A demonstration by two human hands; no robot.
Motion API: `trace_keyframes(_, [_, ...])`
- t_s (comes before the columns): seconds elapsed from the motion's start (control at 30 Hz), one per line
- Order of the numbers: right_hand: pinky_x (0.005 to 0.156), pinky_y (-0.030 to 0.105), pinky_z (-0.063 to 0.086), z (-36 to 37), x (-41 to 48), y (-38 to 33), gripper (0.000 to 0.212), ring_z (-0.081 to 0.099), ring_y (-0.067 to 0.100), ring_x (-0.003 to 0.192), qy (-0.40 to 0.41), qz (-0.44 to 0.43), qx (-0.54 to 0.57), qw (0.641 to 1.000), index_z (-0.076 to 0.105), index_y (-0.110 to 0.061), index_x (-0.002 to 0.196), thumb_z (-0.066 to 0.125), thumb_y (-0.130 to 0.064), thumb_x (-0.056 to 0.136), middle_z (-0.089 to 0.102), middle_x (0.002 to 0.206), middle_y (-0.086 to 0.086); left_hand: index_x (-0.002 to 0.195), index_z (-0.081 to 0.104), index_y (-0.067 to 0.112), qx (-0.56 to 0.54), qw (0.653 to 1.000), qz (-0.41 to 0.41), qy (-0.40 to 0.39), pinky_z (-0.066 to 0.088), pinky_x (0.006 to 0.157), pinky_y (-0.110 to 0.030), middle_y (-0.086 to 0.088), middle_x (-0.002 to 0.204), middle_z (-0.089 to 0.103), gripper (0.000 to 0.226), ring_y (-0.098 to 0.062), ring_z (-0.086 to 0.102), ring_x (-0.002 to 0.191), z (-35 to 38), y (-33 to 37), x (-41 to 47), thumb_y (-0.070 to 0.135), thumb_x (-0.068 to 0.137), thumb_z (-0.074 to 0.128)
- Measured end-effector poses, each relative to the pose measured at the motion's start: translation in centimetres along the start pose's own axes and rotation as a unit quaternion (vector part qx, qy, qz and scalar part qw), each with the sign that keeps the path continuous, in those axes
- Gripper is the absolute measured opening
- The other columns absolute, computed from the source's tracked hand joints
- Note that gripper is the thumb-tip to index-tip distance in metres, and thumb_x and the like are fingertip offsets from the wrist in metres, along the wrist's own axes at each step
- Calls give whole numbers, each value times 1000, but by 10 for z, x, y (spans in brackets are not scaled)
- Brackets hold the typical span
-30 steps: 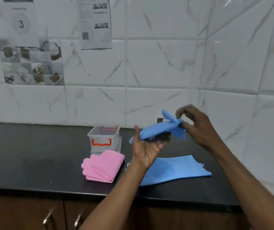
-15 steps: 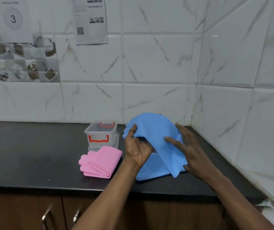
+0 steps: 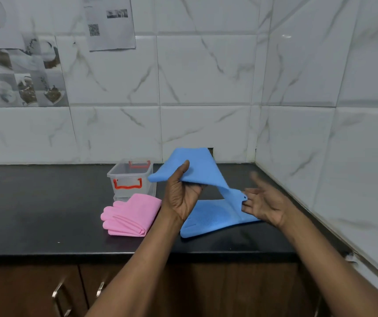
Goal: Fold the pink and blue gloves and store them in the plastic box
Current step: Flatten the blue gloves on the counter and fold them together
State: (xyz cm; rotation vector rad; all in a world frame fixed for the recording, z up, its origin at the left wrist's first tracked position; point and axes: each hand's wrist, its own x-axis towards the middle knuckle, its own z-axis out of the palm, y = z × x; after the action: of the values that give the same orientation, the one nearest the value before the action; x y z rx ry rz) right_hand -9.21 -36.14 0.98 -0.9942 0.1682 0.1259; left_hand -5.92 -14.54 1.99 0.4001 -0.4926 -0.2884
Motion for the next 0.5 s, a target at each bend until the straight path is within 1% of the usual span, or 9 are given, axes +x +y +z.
trace_keyframes(0.07, [55, 32, 57, 3, 3, 2, 28, 68, 25, 70, 3, -67, -48, 997, 53, 1, 101, 70, -5, 79, 59, 98, 19, 111, 70, 7, 54, 998, 9, -12, 47, 98, -57, -17, 118, 68, 24, -33, 64, 111, 6, -2, 0, 8, 92, 56])
trace_keyframes(0.1, [49, 28, 55, 3, 5, -2, 22, 65, 23, 66, 27, -107, -79, 991, 53, -3, 94, 68, 4, 78, 57, 93, 16, 111, 71, 9, 90, 996, 17, -22, 47, 98, -57, -16, 119, 67, 23, -32, 63, 113, 9, -1, 0, 9, 92, 58])
trace_keyframes(0.13, [47, 27, 53, 3, 5, -9, 22, 65, 23, 68, 60, -147, -105, 982, 53, -6, 91, 66, 8, 79, 60, 90, 15, 116, 69, 10, 113, 993, 22, -35, 46, 100, -56, -16, 124, 64, 26, -32, 60, 118, 11, 1, -1, 11, 91, 60])
trace_keyframes(0.2, [47, 29, 55, -1, 5, -29, 18, 71, 24, 65, 109, -210, -124, 964, 59, -4, 88, 68, 9, 79, 73, 79, 10, 133, 54, 8, 90, 994, 28, -53, 37, 108, -57, -20, 138, 53, 45, -35, 50, 130, 5, 7, -3, 19, 90, 63])
trace_keyframes(0.27, [47, 31, 57, -11, 8, -49, 17, 73, 22, 60, 124, -215, -150, 957, 65, 4, 93, 70, 8, 78, 75, 74, 10, 135, 47, 5, 40, 998, 25, -37, 33, 111, -56, -23, 141, 49, 50, -38, 47, 132, -6, 11, -9, 24, 91, 60])
trace_keyframes(0.33, [51, 32, 59, -22, 18, -59, 27, 72, 23, 61, 142, -179, -210, 951, 64, 12, 104, 72, 7, 78, 72, 83, 16, 119, 58, 5, 30, 999, 3, 31, 37, 108, -55, -22, 127, 58, 34, -37, 54, 123, -20, 6, -19, 21, 89, 62])
trace_keyframes(0.4, [63, 36, 60, -33, 31, -55, 33, 70, 28, 69, 151, -144, -286, 935, 61, 16, 109, 72, 4, 80, 69, 89, 20, 100, 64, 6, 53, 988, -16, 141, 46, 98, -51, -22, 111, 64, 20, -37, 62, 108, -34, -4, -29, 18, 84, 65])
trace_keyframes(0.47, [74, 41, 57, -46, 46, -38, 22, 66, 28, 77, 166, -117, -386, 900, 66, 11, 101, 71, 0, 83, 69, 95, 23, 98, 63, 5, 90, 963, -38, 250, 59, 76, -41, -20, 101, 68, 20, -34, 68, 91, -48, -12, -35, 18, 83, 63])
trace_keyframes(0.5, [74, 40, 54, -53, 52, -26, 12, 65, 25, 76, 177, -110, -441, 873, 68, 6, 91, 70, -3, 84, 70, 95, 24, 100, 62, 5, 126, 947, -55, 291, 61, 64, -37, -17, 98, 68, 20, -30, 68, 84, -54, -15, -35, 18, 86, 60])
